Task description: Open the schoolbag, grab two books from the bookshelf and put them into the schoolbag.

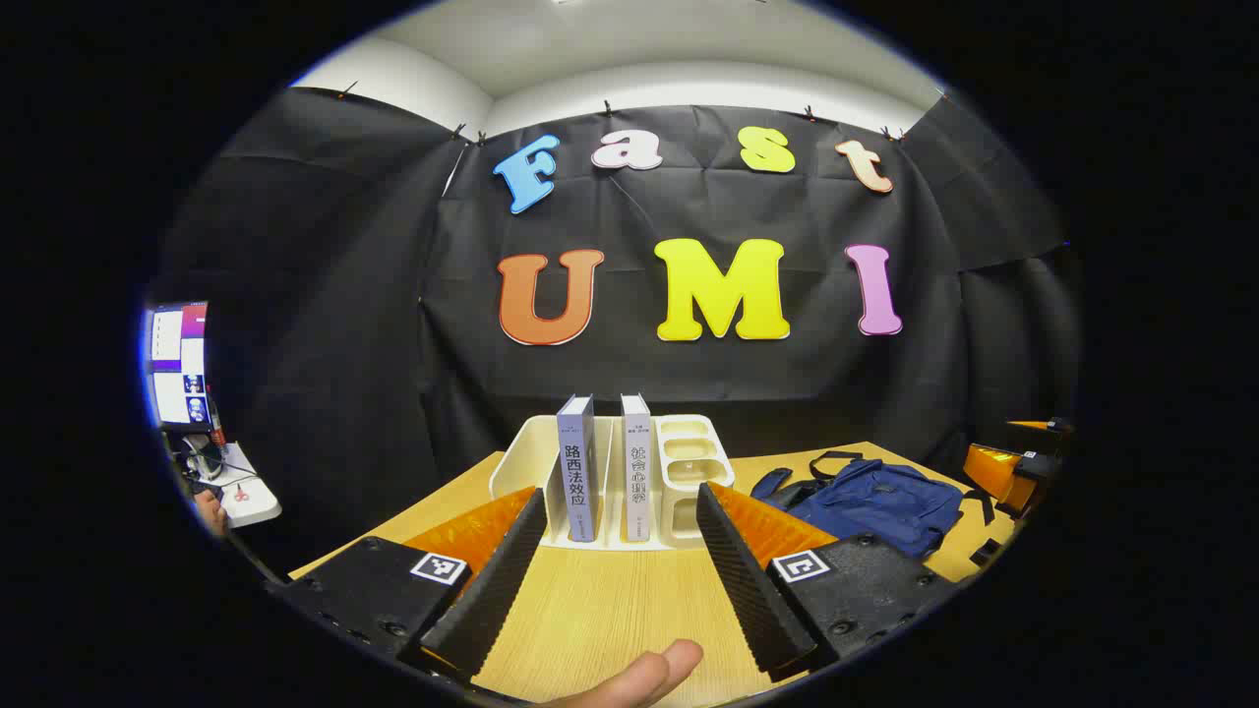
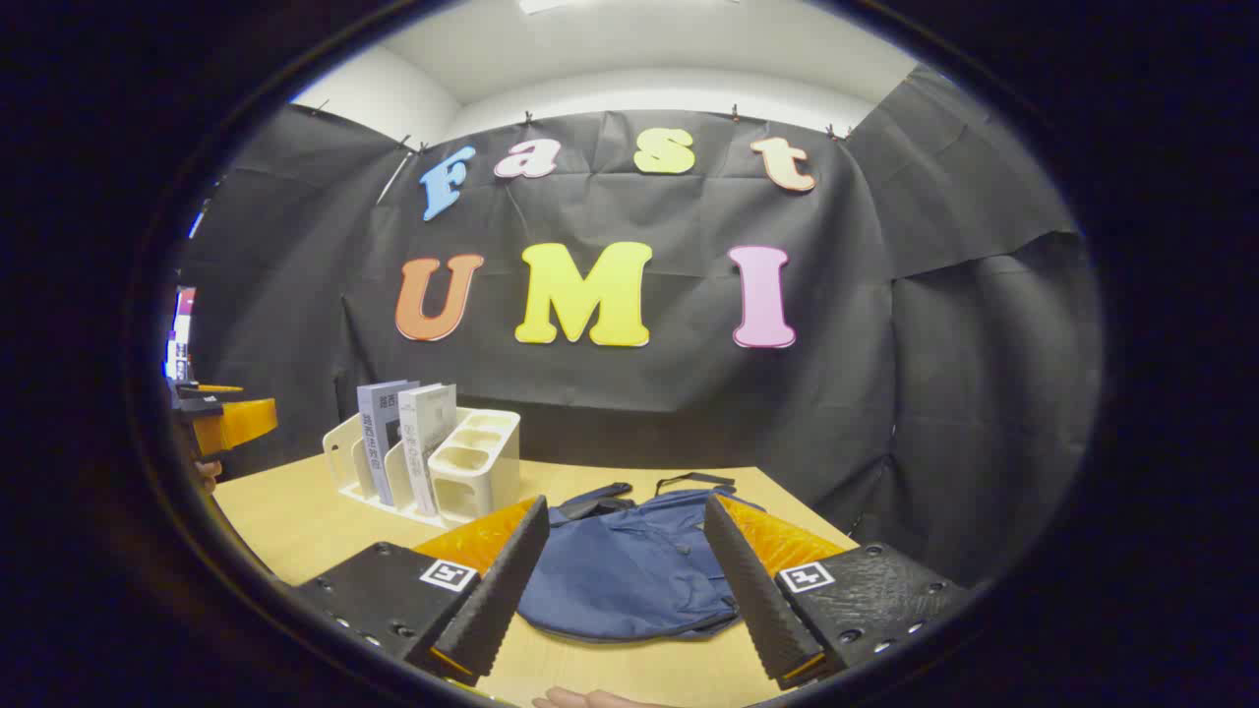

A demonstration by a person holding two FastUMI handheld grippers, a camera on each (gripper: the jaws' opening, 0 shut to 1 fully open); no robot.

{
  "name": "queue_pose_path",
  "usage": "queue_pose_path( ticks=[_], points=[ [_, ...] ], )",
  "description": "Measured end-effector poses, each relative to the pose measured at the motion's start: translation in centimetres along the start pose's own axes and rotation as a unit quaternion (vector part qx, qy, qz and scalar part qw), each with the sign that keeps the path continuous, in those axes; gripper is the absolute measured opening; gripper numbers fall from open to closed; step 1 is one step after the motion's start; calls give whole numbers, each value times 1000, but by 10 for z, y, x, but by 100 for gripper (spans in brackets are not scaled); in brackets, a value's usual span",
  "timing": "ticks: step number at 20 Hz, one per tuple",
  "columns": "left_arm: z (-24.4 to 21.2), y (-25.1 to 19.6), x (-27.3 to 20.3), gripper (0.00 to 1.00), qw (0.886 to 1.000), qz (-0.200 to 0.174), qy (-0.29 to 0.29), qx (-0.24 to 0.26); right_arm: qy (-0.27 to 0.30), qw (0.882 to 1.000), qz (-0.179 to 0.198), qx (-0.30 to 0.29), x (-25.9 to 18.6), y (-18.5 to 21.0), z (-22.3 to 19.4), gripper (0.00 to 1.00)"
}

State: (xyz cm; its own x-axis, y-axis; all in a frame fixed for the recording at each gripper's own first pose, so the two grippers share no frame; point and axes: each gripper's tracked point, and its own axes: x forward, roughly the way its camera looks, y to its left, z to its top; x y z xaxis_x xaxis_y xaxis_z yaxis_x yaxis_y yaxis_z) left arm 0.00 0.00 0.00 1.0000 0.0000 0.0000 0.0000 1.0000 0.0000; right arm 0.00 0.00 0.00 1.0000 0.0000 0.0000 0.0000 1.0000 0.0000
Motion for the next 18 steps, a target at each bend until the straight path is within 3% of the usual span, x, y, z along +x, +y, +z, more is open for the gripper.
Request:
queue_pose_path(
  ticks=[9,18],
  points=[
    [-5,2,1,97,1000,-2,8,2,1,999,-1,-53,6,13,-12,95],
    [-9,0,4,96,1000,-3,13,7,36,998,4,-52,20,18,-35,95]
  ],
)
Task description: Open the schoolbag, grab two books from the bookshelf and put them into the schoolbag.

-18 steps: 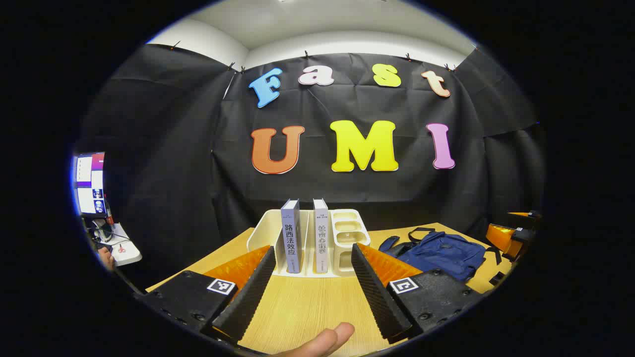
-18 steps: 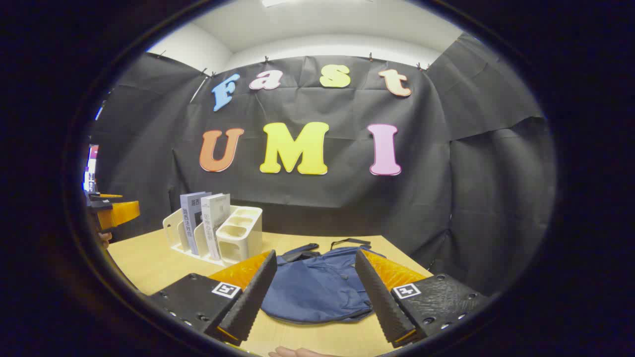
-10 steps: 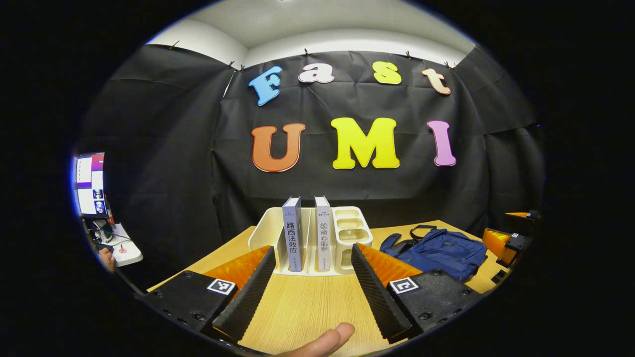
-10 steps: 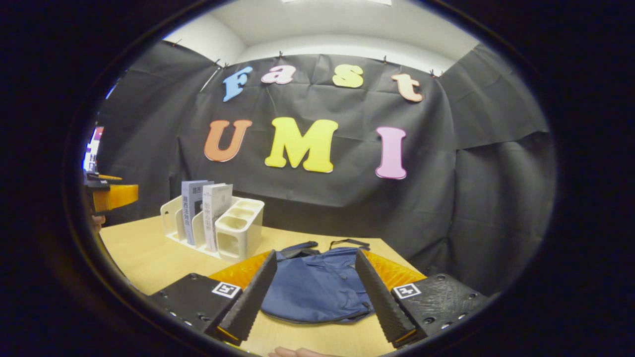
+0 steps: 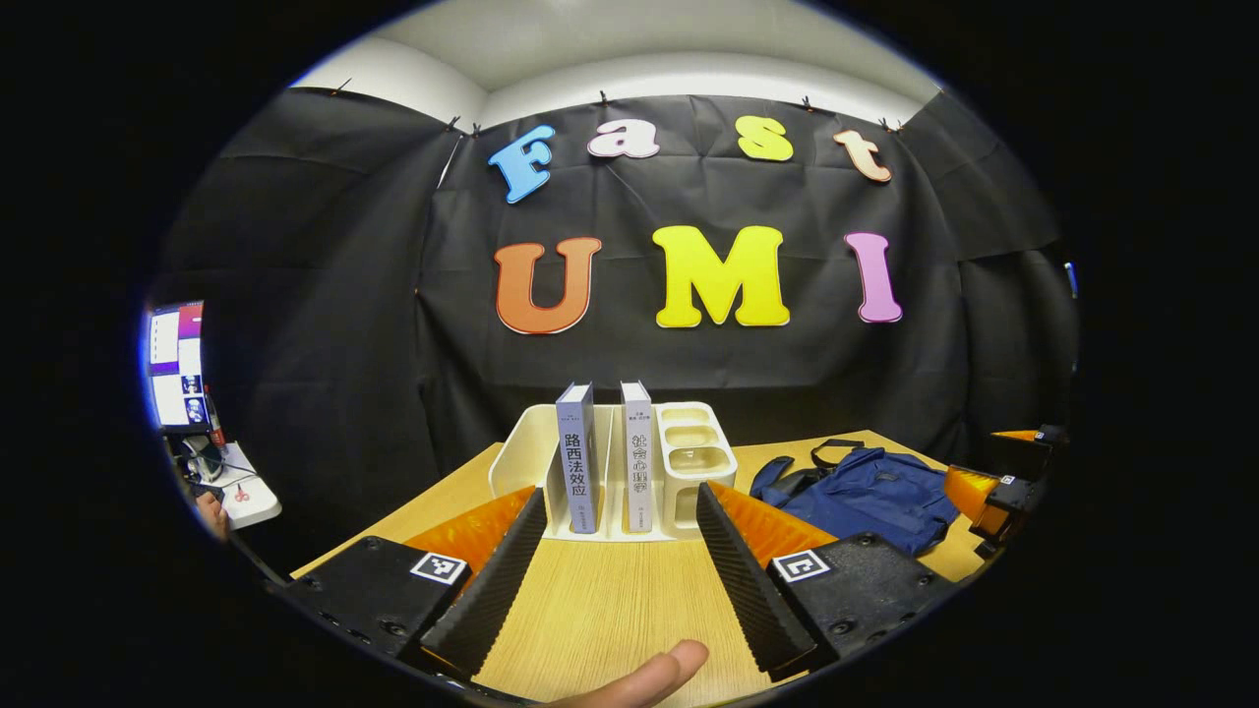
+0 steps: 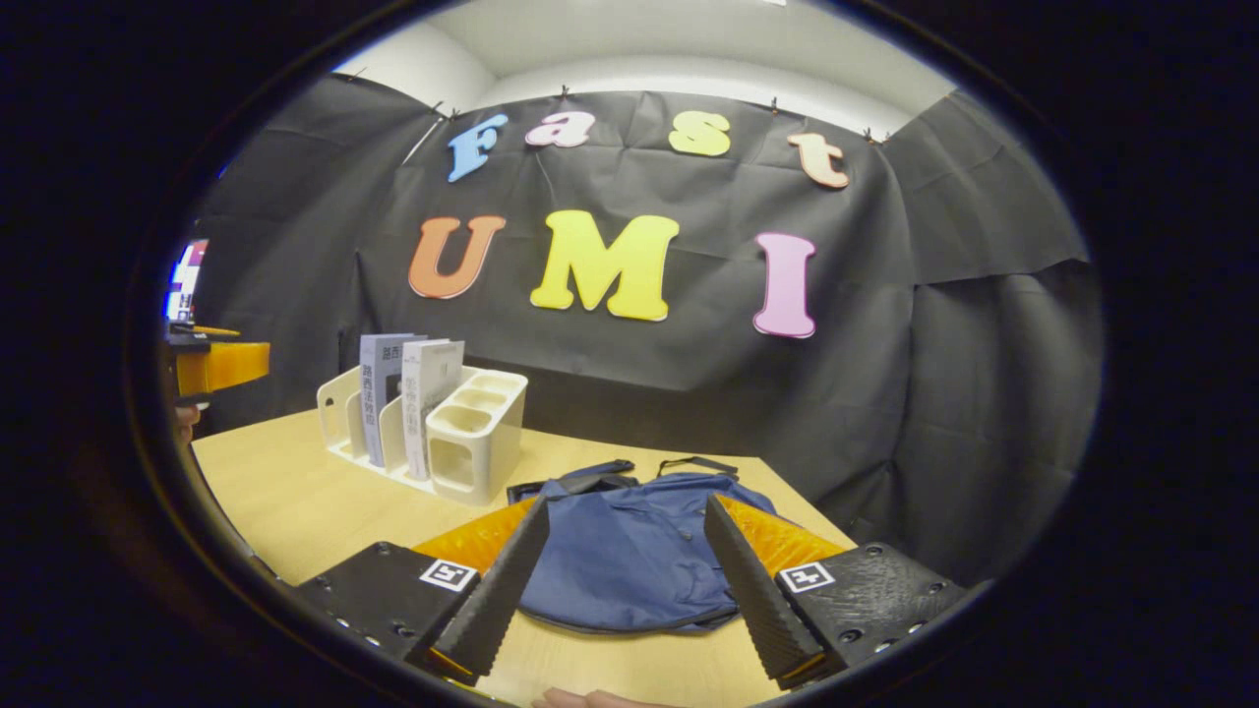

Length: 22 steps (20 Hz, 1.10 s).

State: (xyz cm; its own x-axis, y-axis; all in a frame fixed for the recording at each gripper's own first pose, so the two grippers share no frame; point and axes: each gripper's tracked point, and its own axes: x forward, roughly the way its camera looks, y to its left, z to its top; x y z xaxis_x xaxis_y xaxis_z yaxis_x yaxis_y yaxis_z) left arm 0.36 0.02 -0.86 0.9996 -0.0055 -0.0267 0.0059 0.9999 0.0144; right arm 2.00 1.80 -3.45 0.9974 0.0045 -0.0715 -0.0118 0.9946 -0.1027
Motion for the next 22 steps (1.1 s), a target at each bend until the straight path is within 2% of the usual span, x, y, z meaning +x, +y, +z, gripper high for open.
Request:
queue_pose_path(
  ticks=[2,6,12,16,18,19,20,22],
  points=[
    [-1,-1,0,96,1000,0,0,3,13,1000,7,-10,9,12,-9,98],
    [1,1,0,96,1000,7,-3,18,54,998,31,-32,31,42,-36,96],
    [-6,6,6,97,1000,11,5,15,115,987,62,-92,63,95,-73,98],
    [-14,14,11,97,1000,18,21,5,146,973,42,-175,82,104,-107,95],
    [-16,18,14,97,999,22,25,3,163,966,35,-200,83,104,-123,98],
    [-16,18,14,97,999,22,27,2,169,963,29,-208,87,103,-126,95],
    [-17,18,15,97,999,22,28,0,171,960,19,-219,91,101,-128,98],
    [-18,16,15,97,999,19,31,-3,173,955,-9,-242,103,93,-129,94]
  ],
)
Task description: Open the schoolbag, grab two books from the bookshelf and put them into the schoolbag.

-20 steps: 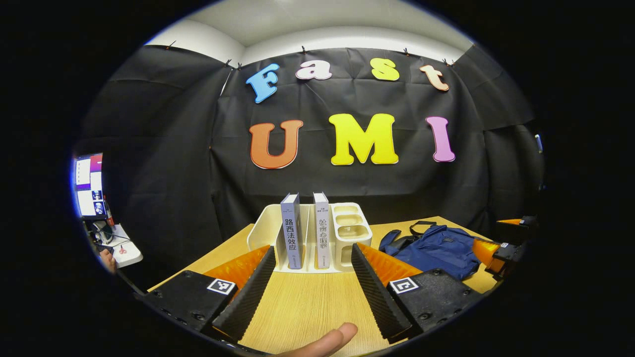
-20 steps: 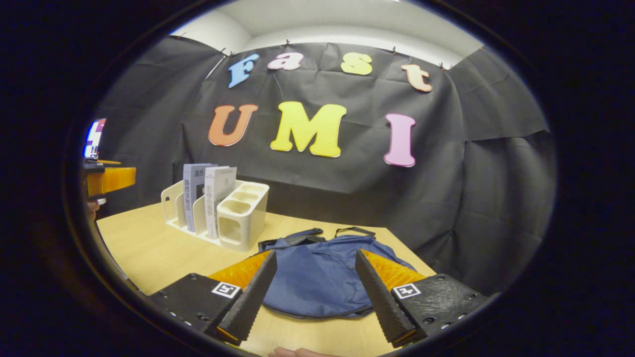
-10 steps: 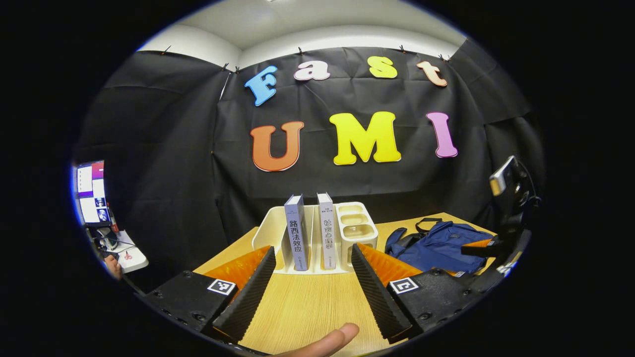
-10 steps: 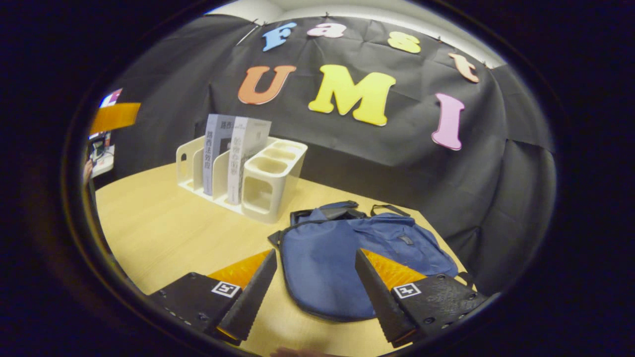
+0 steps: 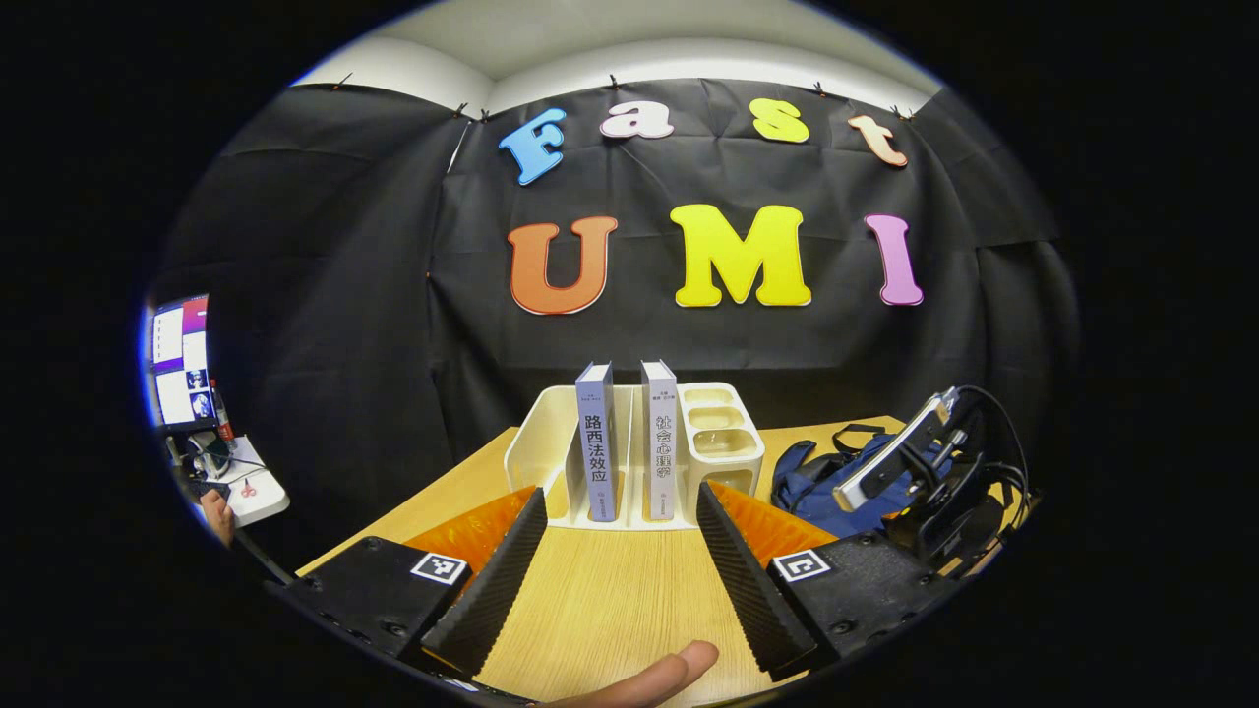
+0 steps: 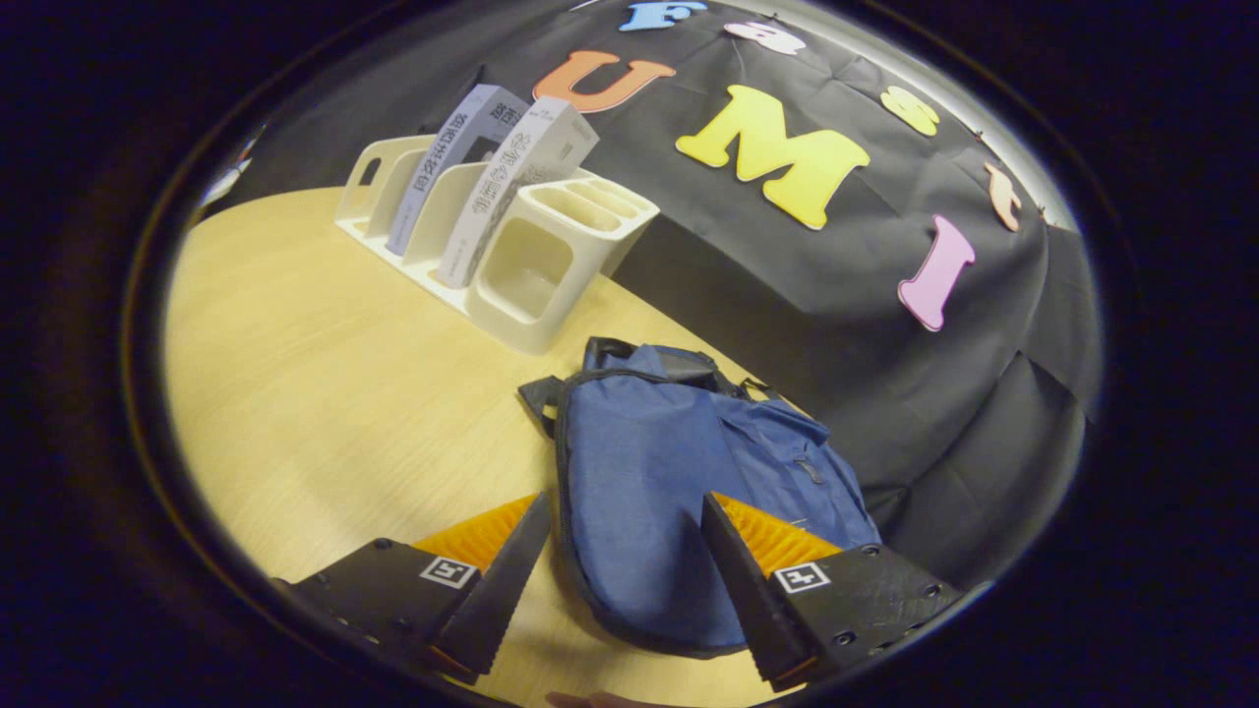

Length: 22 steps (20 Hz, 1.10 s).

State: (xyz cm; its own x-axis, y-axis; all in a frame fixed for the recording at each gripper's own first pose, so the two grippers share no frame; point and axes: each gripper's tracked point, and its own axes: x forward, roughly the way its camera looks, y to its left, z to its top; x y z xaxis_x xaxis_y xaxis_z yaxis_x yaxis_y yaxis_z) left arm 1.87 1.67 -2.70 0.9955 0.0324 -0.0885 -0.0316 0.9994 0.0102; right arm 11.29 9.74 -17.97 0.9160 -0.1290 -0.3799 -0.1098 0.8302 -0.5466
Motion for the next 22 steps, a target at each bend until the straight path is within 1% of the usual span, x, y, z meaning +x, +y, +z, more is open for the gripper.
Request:
queue_pose_path(
  ticks=[1,3,4,5,6,8,10,11,13,14,16,17,18,20,22],
  points=[
    [-1,-1,-1,97,1000,-2,2,-1,4,1000,-11,-7,6,-4,-1,93],
    [0,-2,0,97,1000,-4,1,-2,2,1000,-14,-5,8,-5,1,91],
    [0,-2,0,97,1000,-4,1,-2,-2,1000,-18,-2,7,-6,2,80],
    [0,-2,0,97,1000,-4,0,-2,-7,1000,-23,-1,2,-9,4,83],
    [1,-2,0,97,1000,-2,-2,0,-10,1000,-28,-1,0,-11,6,76],
    [1,-1,0,97,1000,1,-4,1,-19,999,-40,0,-5,-16,11,75],
    [0,-3,0,97,1000,-1,-2,0,-31,998,-49,6,-12,-22,21,62],
    [0,-4,0,97,1000,-2,0,0,-32,998,-52,8,-11,-25,23,62],
    [-1,-6,0,97,1000,-1,2,1,-29,998,-51,11,-4,-26,23,47],
    [-1,-7,1,97,1000,-1,1,4,-30,999,-42,8,-2,-26,25,40],
    [2,-11,-2,97,1000,-6,-4,7,-39,998,-48,11,-3,-34,30,22],
    [2,-12,-2,97,1000,-7,-5,8,-41,998,-43,16,-3,-35,32,16],
    [2,-12,0,97,1000,-7,-5,8,-40,998,-40,20,-4,-38,34,12],
    [0,-15,0,97,1000,-6,-2,10,-45,997,-30,50,-5,-51,38,4],
    [0,-18,0,97,1000,-3,-2,8,-53,995,-28,85,-9,-74,45,4]
  ],
)
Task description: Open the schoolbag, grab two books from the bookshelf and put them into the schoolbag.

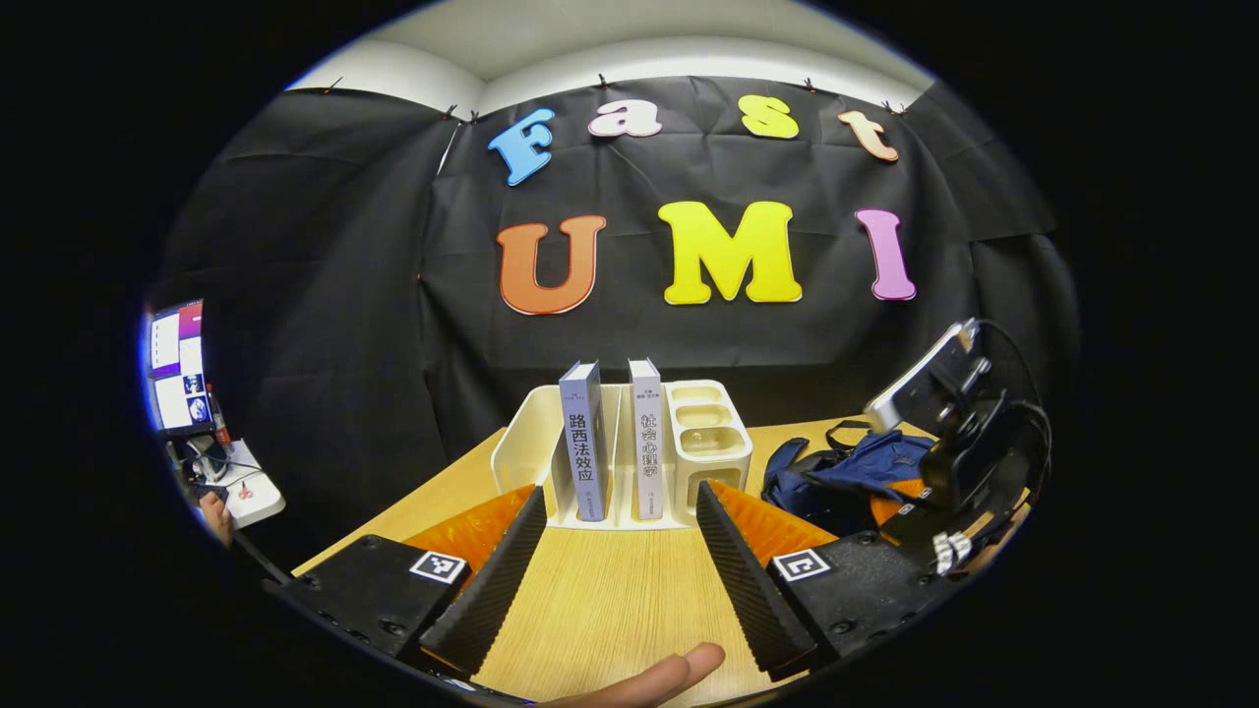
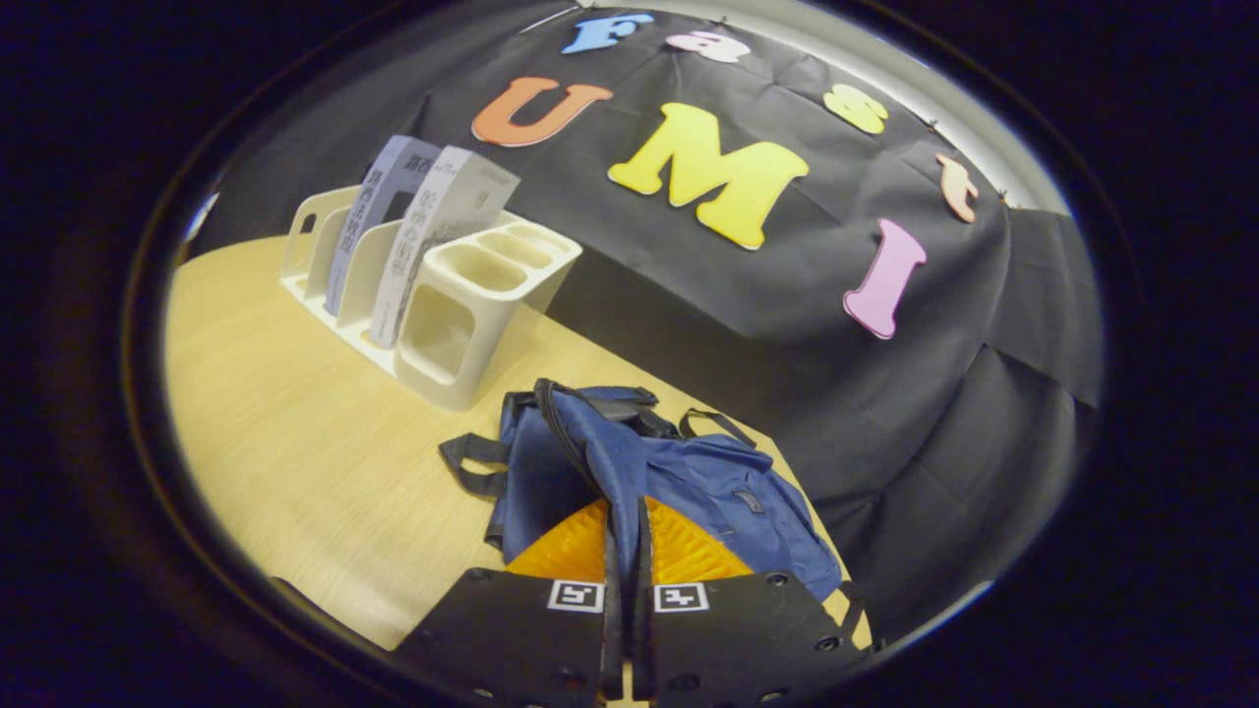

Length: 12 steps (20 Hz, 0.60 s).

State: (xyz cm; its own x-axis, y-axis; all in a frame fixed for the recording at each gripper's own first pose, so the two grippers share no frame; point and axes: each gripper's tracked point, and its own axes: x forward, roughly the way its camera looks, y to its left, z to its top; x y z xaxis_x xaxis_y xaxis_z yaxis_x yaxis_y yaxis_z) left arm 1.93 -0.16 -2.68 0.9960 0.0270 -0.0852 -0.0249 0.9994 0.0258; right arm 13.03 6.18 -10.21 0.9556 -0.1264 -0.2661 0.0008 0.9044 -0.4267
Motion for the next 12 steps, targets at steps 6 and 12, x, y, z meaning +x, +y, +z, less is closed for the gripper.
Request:
queue_pose_path(
  ticks=[6,12],
  points=[
    [-4,-17,4,97,1000,-16,0,14,-39,997,-29,57,1,-80,30,4],
    [-21,-19,16,97,1000,-10,28,-6,-70,994,-41,75,-2,-141,45,4]
  ],
)
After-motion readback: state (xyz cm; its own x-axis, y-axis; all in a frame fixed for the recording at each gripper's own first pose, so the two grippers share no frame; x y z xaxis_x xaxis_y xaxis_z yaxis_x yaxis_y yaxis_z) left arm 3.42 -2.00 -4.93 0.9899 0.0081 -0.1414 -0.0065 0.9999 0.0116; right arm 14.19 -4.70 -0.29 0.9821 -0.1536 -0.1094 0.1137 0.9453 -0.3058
